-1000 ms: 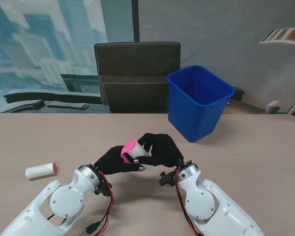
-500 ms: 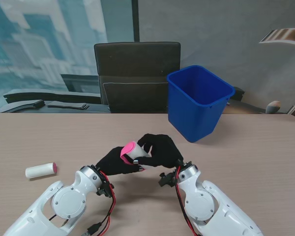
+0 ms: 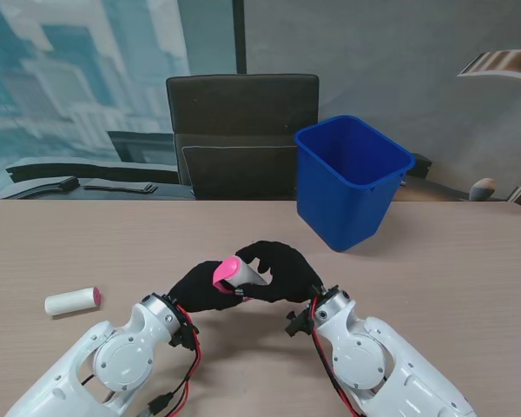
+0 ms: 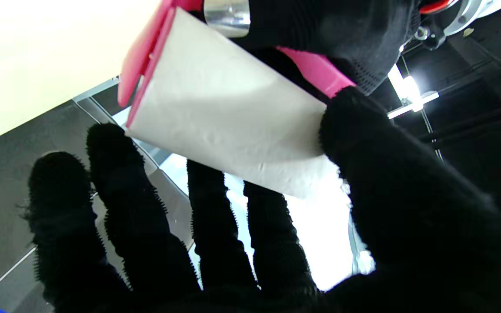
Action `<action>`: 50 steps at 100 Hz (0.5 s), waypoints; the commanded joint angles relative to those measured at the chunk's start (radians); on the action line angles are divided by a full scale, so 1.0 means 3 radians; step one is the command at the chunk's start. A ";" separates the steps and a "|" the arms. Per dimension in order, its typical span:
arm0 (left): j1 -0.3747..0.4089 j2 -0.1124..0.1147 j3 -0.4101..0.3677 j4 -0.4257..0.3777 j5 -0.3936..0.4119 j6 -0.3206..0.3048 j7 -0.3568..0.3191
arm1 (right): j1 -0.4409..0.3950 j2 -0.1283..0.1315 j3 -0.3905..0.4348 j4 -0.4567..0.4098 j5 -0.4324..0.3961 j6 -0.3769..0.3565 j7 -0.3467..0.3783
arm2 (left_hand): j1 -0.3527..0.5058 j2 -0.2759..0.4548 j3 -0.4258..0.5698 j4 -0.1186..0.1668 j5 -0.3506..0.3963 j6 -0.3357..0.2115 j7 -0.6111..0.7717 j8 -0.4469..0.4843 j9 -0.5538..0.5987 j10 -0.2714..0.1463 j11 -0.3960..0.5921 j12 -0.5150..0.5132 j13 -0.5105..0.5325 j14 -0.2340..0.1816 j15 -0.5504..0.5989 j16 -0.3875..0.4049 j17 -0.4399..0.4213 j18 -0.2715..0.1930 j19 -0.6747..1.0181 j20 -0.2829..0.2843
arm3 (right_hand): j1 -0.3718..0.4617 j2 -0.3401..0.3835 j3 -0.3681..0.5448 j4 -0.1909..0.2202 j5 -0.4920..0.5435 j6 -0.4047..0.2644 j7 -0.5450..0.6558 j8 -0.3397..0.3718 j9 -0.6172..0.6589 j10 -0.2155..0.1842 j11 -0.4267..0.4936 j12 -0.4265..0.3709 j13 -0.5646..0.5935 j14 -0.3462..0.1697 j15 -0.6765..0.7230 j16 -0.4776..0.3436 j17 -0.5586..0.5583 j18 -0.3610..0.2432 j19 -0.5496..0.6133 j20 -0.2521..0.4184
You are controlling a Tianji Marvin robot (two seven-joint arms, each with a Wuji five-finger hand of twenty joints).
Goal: Replace a lint-roller refill
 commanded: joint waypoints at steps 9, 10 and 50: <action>0.0039 -0.0004 0.0006 -0.0085 -0.0069 -0.0044 -0.0090 | 0.0032 0.0030 -0.0048 0.0038 -0.0055 0.0046 0.0102 | 0.0364 0.0331 0.0577 0.0486 0.0002 -0.0395 -0.0046 0.0051 -0.0003 -0.0023 0.0144 0.0198 0.0182 0.0029 0.0242 0.0157 0.0047 -0.0043 0.0231 0.0116 | 0.0040 0.0192 0.0287 0.0324 -0.0267 -0.0181 -0.0270 0.0027 -0.0341 -0.0039 -0.0094 -0.0051 -0.0384 -0.1197 -0.0155 -0.0113 -0.0304 -0.1361 -0.0173 -0.0031; 0.0041 -0.0004 0.0005 -0.0086 -0.0073 -0.0049 -0.0091 | 0.0033 0.0032 -0.0049 0.0038 -0.0058 0.0050 0.0109 | 0.0363 0.0332 0.0576 0.0488 -0.0001 -0.0393 -0.0049 0.0050 -0.0003 -0.0023 0.0146 0.0199 0.0182 0.0029 0.0242 0.0158 0.0047 -0.0043 0.0232 0.0117 | 0.0038 0.0194 0.0285 0.0326 -0.0279 -0.0181 -0.0276 0.0027 -0.0350 -0.0038 -0.0097 -0.0052 -0.0394 -0.1192 -0.0159 -0.0117 -0.0312 -0.1356 -0.0179 -0.0034; 0.0122 -0.0002 -0.0023 -0.0143 -0.0072 -0.0186 -0.0060 | 0.0030 0.0027 -0.0124 -0.0011 0.0023 0.0323 0.0179 | 0.0331 0.0360 0.0573 0.0587 -0.0047 -0.0346 -0.0163 0.0059 -0.0026 -0.0042 0.0216 0.0260 0.0221 -0.0015 0.0310 0.0235 0.0082 -0.0054 0.0282 0.0149 | 0.1217 -0.0090 0.1013 -0.0345 0.0123 0.0052 0.0111 -0.0027 0.0870 0.0077 0.0040 0.0100 0.0903 -0.1212 0.0424 -0.0098 0.0894 -0.1503 0.0427 -0.0101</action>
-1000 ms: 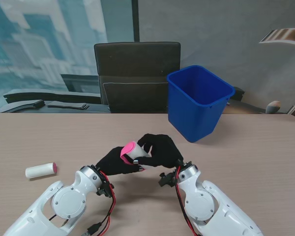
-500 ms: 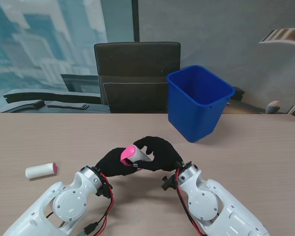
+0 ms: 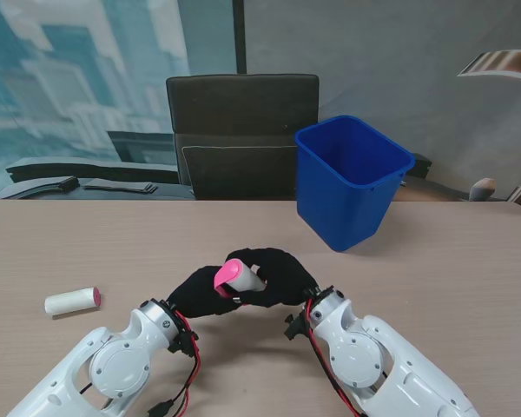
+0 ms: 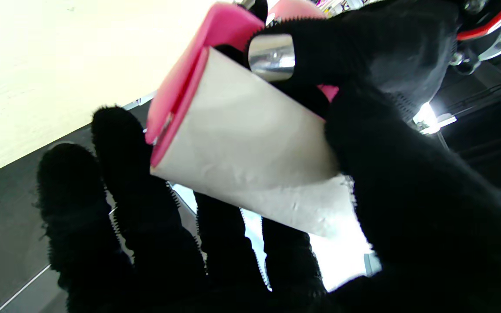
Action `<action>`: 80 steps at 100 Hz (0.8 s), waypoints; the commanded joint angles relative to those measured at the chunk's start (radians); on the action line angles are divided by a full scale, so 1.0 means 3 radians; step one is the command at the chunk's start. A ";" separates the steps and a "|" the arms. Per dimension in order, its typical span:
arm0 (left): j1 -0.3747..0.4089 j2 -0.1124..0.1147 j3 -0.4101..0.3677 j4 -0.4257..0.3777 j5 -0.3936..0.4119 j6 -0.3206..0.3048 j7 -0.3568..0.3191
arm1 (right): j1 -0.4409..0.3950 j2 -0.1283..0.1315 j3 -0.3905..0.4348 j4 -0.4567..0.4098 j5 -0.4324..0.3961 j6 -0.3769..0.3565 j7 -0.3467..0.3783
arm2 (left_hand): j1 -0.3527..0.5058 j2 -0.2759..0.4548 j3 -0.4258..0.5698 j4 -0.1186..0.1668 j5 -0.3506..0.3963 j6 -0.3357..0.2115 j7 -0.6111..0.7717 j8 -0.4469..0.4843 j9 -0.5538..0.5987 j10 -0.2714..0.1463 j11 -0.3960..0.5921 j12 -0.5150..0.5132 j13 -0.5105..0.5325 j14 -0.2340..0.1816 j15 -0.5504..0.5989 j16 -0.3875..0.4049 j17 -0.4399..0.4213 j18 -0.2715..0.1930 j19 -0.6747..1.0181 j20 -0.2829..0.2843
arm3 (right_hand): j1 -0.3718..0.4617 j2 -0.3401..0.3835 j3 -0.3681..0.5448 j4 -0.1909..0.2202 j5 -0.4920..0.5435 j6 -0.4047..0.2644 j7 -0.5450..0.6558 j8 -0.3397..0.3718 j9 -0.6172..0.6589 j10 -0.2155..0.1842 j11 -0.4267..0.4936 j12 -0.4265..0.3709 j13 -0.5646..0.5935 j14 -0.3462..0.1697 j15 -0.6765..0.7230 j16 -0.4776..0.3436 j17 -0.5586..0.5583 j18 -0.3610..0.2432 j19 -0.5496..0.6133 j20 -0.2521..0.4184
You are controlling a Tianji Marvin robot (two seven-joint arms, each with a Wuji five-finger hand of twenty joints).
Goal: Replace a lint-roller refill
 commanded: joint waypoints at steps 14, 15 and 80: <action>0.0015 -0.0010 0.0006 -0.0062 0.0194 -0.0164 0.0024 | -0.0061 -0.0031 -0.0003 -0.0018 0.0116 0.0080 0.0050 | 0.0287 0.0208 0.0564 0.0407 -0.0027 -0.0584 0.0104 0.0071 -0.0043 -0.0106 0.0126 0.0154 0.0137 0.0002 0.0199 0.0118 -0.0001 -0.0058 0.0211 0.0115 | 0.1229 0.0314 0.0871 -0.0223 0.0460 0.0201 0.1348 -0.0674 0.0707 0.0038 0.0182 0.0180 0.0650 -0.1176 0.0389 0.0122 0.0630 -0.1357 0.0329 -0.0111; 0.0014 -0.0009 0.0006 -0.0059 0.0209 -0.0170 0.0028 | -0.0061 -0.0030 -0.0002 -0.0018 0.0123 0.0078 0.0059 | 0.0285 0.0210 0.0562 0.0408 -0.0027 -0.0584 0.0101 0.0071 -0.0048 -0.0110 0.0124 0.0153 0.0135 -0.0003 0.0198 0.0119 -0.0001 -0.0058 0.0211 0.0115 | 0.1229 0.0326 0.0863 -0.0224 0.0466 0.0201 0.1365 -0.0680 0.0710 0.0046 0.0184 0.0184 0.0663 -0.1186 0.0396 0.0130 0.0644 -0.1355 0.0334 -0.0108; -0.0191 -0.0001 0.0185 0.0212 0.0868 -0.0266 0.0359 | -0.0130 -0.0142 -0.0049 -0.0035 0.0368 -0.0006 -0.0211 | 0.0208 -0.0091 0.0448 -0.0405 -0.0156 -0.0617 -0.0536 0.0067 -0.0250 -0.0073 -0.0826 -0.0885 -0.0217 -0.0055 -0.0949 -0.0660 -0.0166 -0.0108 -0.0298 0.0040 | 0.1298 0.0282 0.0891 -0.0239 0.0691 0.0201 0.1689 -0.0832 0.0800 0.0237 0.0218 0.0548 0.0703 -0.1269 0.0916 0.0436 0.0911 -0.1342 0.0391 0.0056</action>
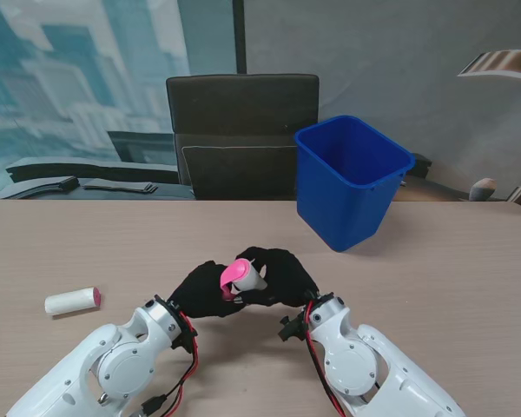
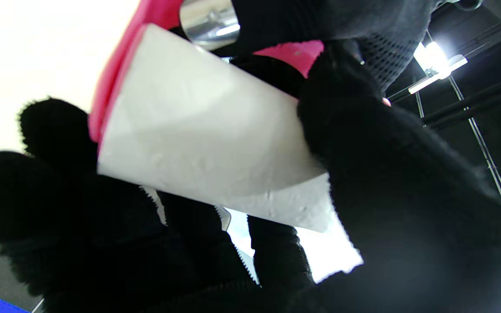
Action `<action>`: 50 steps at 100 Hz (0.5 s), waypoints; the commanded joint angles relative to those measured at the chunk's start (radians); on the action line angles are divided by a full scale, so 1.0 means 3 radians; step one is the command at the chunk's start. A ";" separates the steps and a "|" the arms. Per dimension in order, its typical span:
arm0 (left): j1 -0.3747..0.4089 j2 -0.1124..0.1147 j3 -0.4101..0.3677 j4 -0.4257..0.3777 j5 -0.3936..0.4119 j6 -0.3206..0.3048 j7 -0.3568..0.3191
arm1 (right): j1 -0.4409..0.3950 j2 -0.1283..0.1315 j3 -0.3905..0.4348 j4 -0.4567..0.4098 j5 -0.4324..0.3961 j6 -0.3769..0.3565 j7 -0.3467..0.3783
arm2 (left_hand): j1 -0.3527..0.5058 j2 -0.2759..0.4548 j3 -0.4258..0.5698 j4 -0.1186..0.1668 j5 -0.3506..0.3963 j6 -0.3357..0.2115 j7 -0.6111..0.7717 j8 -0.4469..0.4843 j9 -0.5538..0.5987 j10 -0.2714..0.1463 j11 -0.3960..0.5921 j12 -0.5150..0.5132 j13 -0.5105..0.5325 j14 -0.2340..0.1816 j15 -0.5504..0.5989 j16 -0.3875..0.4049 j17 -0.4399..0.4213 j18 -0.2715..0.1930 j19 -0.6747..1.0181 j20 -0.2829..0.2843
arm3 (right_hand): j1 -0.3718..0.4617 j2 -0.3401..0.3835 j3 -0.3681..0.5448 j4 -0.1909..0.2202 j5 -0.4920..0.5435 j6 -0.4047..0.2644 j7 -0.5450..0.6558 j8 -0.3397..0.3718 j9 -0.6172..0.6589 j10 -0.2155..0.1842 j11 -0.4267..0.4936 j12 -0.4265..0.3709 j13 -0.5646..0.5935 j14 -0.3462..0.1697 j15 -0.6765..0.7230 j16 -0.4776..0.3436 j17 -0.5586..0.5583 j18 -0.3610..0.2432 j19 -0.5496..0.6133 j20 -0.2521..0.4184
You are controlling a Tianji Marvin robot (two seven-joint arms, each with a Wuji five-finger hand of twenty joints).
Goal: Replace a lint-roller refill
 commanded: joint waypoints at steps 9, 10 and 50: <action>-0.0097 -0.0046 0.0098 0.0097 0.0145 -0.0066 0.0139 | -0.0053 -0.0064 -0.0030 -0.0074 0.0057 -0.0010 0.0024 | 0.0838 -0.0361 0.0869 -0.0048 -0.0168 -0.0236 0.0076 0.0127 0.0646 -0.0256 -0.0044 0.0304 0.0637 -0.0025 0.0326 -0.0021 0.0456 -0.0091 0.0427 -0.0038 | 0.1063 0.0577 0.0882 0.0073 0.0459 0.0033 0.0673 0.0138 0.0307 -0.0356 0.0310 0.0221 0.0207 -0.1628 0.0478 0.0131 0.0178 -0.1625 0.0093 0.0063; -0.0101 -0.0046 0.0102 0.0103 0.0159 -0.0073 0.0150 | -0.0055 -0.0065 -0.0030 -0.0076 0.0063 -0.0010 0.0024 | 0.0834 -0.0375 0.0893 -0.0028 -0.0168 -0.0237 0.0097 0.0131 0.0658 -0.0272 -0.0002 0.0330 0.0665 -0.0021 0.0375 -0.0004 0.0484 -0.0087 0.0453 -0.0043 | 0.1061 0.0576 0.0883 0.0072 0.0461 0.0033 0.0674 0.0138 0.0308 -0.0356 0.0309 0.0221 0.0208 -0.1630 0.0483 0.0132 0.0180 -0.1626 0.0094 0.0064; -0.0236 -0.0028 0.0163 0.0298 0.0670 -0.0264 0.0553 | -0.0197 -0.0046 0.0032 -0.0265 0.0498 0.0105 0.0274 | 0.0736 -0.0253 0.1105 0.0514 -0.0279 -0.0282 0.0371 0.0292 0.0479 -0.0361 0.0578 0.0974 0.0734 -0.0111 0.1139 0.0661 0.0516 -0.0150 0.0730 -0.0051 | 0.1078 0.0511 0.0938 0.0049 0.0469 0.0105 0.0702 0.0092 0.0335 -0.0296 0.0287 0.0231 0.0224 -0.1792 0.1126 0.0360 0.0374 -0.1735 0.0350 0.0285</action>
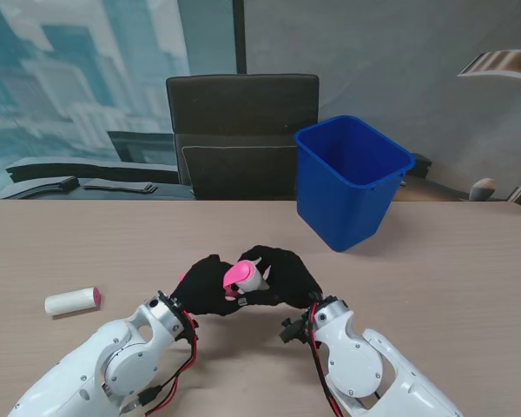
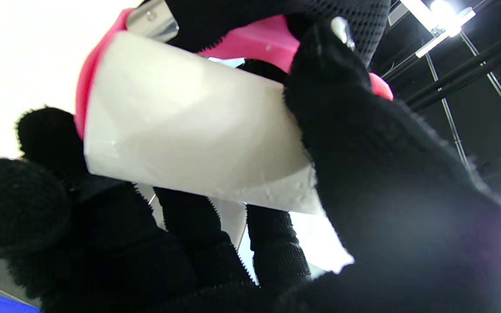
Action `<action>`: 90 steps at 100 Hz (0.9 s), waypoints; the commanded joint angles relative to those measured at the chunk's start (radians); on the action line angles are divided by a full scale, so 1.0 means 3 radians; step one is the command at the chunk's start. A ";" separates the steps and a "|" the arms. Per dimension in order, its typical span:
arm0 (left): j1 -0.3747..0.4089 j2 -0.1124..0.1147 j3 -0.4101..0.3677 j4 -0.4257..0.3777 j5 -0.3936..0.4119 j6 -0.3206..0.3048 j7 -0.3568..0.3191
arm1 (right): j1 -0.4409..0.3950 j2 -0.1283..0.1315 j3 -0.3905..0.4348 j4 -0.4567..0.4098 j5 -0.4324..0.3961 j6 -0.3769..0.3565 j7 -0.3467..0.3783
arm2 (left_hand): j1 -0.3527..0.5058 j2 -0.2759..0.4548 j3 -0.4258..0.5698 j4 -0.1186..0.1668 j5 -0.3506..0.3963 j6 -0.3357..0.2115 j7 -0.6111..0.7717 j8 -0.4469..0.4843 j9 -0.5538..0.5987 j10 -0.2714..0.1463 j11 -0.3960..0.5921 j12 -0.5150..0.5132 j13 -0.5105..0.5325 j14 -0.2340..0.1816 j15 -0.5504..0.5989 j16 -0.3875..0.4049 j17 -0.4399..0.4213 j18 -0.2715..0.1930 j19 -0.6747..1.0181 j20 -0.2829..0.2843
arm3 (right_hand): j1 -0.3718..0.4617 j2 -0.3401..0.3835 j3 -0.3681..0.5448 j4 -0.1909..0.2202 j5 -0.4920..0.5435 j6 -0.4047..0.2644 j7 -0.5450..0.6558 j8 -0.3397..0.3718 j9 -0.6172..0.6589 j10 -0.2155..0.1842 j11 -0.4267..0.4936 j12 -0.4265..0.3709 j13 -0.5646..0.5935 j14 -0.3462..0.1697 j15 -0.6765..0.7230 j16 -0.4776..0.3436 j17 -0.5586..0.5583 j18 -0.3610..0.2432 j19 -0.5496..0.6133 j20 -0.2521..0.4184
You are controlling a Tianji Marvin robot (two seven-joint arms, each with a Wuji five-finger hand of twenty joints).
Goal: Replace a lint-roller refill
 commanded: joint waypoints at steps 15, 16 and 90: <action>-0.0079 -0.0011 0.0040 0.0061 0.0140 -0.0082 0.0031 | -0.0103 -0.0043 -0.0046 -0.0176 0.0185 0.0040 0.0178 | 0.0719 0.0114 0.0920 0.0589 -0.0364 -0.0165 -0.0011 0.0061 -0.0067 -0.0117 0.0106 0.0182 0.0145 -0.0020 0.0251 0.0114 0.0021 -0.0147 0.0180 0.0004 | 0.0900 0.0776 0.0943 0.0184 0.0498 0.0130 0.0714 0.0129 0.0264 -0.0269 0.0270 0.0144 0.0366 -0.1952 0.1284 0.0255 0.0422 -0.1777 0.0396 0.0134; -0.0081 -0.0010 0.0041 0.0064 0.0147 -0.0087 0.0036 | -0.0106 -0.0042 -0.0045 -0.0180 0.0199 0.0044 0.0184 | 0.0719 0.0114 0.0921 0.0592 -0.0361 -0.0163 -0.0008 0.0062 -0.0067 -0.0116 0.0106 0.0183 0.0145 -0.0018 0.0253 0.0115 0.0021 -0.0147 0.0181 0.0004 | 0.0903 0.0777 0.0946 0.0184 0.0501 0.0130 0.0716 0.0129 0.0262 -0.0268 0.0269 0.0144 0.0366 -0.1955 0.1292 0.0258 0.0425 -0.1779 0.0398 0.0136; -0.0174 0.0029 0.0074 0.0127 0.0420 -0.0262 0.0198 | -0.0275 -0.0059 0.0006 -0.0440 0.1346 0.0463 0.0578 | 0.0713 0.0141 0.0873 0.0627 -0.0294 -0.0236 0.0097 0.0100 -0.0054 -0.0149 0.0093 0.0192 0.0166 -0.0060 0.0281 0.0115 0.0049 -0.0158 0.0206 -0.0005 | 0.0946 0.0747 0.0927 0.0146 0.0539 0.0203 0.0808 0.0098 0.0276 -0.0113 0.0310 0.0191 0.0371 -0.2122 0.1820 0.0441 0.0645 -0.1870 0.0648 0.0289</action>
